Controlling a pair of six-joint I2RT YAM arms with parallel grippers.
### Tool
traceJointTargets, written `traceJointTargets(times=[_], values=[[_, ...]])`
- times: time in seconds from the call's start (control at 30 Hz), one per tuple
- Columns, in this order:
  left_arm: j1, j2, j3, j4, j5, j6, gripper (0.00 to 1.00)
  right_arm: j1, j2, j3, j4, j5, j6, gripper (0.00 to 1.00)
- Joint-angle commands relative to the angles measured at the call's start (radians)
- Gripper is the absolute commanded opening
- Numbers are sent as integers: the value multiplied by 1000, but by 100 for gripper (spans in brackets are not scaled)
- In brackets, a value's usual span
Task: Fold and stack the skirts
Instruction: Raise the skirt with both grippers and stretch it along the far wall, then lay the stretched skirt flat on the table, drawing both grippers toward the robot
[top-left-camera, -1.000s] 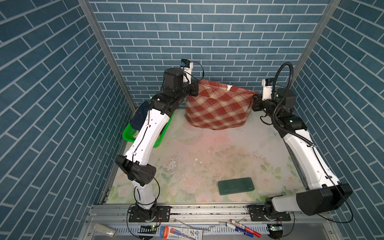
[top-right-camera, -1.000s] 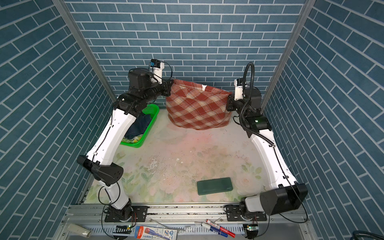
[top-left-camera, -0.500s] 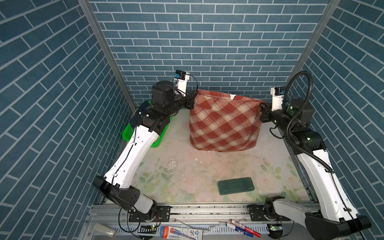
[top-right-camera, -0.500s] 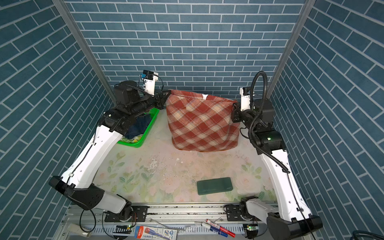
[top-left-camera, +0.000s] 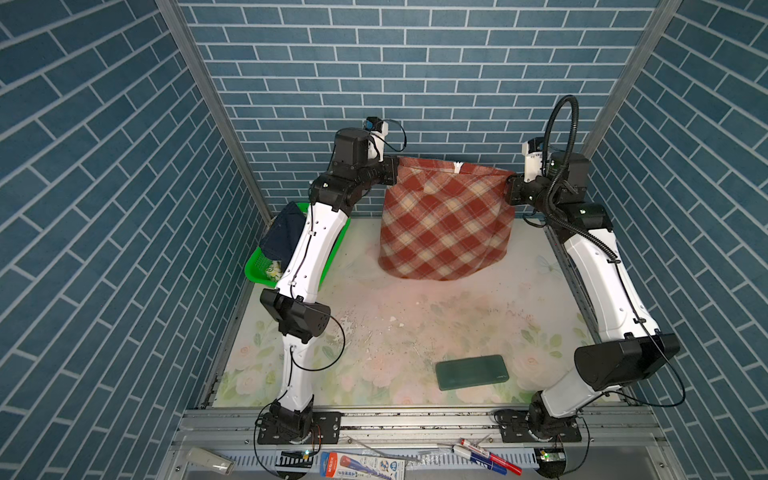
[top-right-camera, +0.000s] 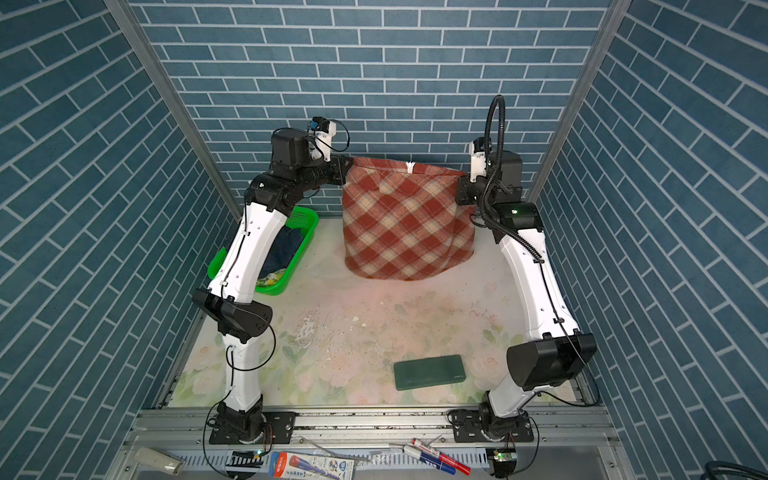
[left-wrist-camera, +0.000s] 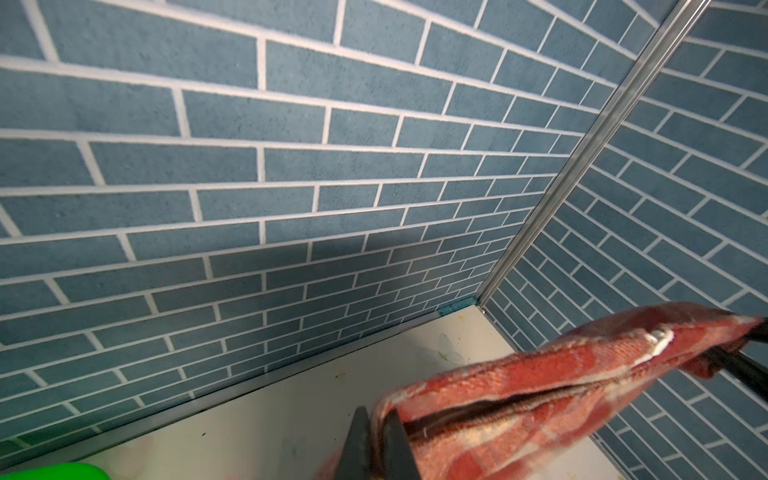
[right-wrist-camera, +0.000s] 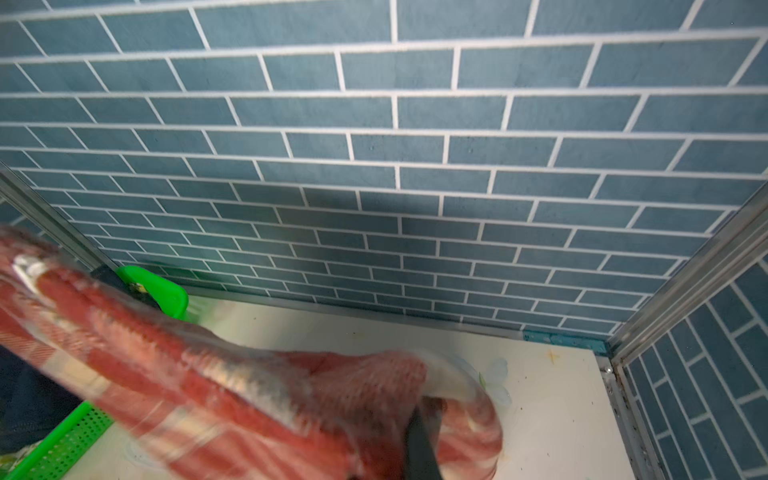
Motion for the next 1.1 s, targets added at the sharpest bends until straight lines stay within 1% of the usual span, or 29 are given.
traceJointTargets(times=[0.0, 0.03, 0.07, 0.13, 0.17, 0.23, 0.27, 0.33, 0.37, 0.4, 0.43, 0.47, 0.5, 0.53, 0.57, 0.6, 0.63, 0.67, 0.73, 0.77, 0.83, 0.97, 1.07], values=[[27, -133, -38, -18, -34, -7, 0, -27, -107, 38, 4, 36, 5, 0], [23, -195, -171, 35, -41, -3, 0, -27, -143, -34, 22, 38, 7, 0], [20, -279, -361, 124, -54, -11, 0, -27, -192, -140, 60, 38, 13, 0], [20, -436, -741, 361, -62, -53, 0, -27, -287, -375, 153, 45, 47, 0], [20, -498, -920, 433, -76, -76, 0, -26, -332, -509, 201, 53, 68, 0], [20, -573, -1192, 572, -71, -136, 0, -27, -397, -743, 284, 81, 123, 0], [18, -599, -1319, 646, -67, -173, 0, -26, -425, -873, 341, 88, 170, 0], [19, -618, -1532, 771, -90, -247, 0, -25, -450, -1069, 433, 106, 259, 0], [17, -613, -1623, 829, -106, -281, 0, -25, -449, -1145, 459, 128, 305, 0], [16, -603, -1685, 864, -123, -314, 0, -27, -440, -1189, 461, 137, 336, 0], [12, -584, -1745, 908, -124, -341, 0, -25, -426, -1221, 458, 127, 359, 6], [7, -563, -1787, 931, -123, -354, 0, -26, -409, -1241, 439, 121, 383, 19], [0, -547, -1811, 930, -137, -369, 7, -27, -397, -1253, 422, 103, 399, 30], [-5, -534, -1837, 939, -139, -379, 17, -26, -387, -1265, 404, 78, 418, 43], [-6, -529, -1859, 947, -140, -390, 30, -26, -383, -1276, 390, 61, 442, 50], [-8, -531, -1879, 953, -152, -403, 38, -26, -384, -1285, 388, 35, 458, 54], [-10, -538, -1897, 963, -161, -409, 47, -26, -388, -1292, 387, 13, 476, 77], [-16, -546, -1901, 950, -176, -410, 52, -26, -392, -1292, 375, 9, 495, 83], [-39, -560, -1886, 890, -217, -384, 57, -26, -404, -1294, 361, 9, 527, 83], [-52, -564, -1876, 856, -242, -370, 58, -26, -405, -1296, 359, -22, 543, 83], [-67, -567, -1868, 826, -268, -358, 59, -25, -399, -1293, 355, -30, 572, 82], [-92, -576, -1864, 794, -313, -342, 60, -27, -346, -1273, 335, -70, 631, 70], [-125, -600, -1872, 763, -363, -324, 61, -27, -308, -1281, 335, -91, 672, 65]])
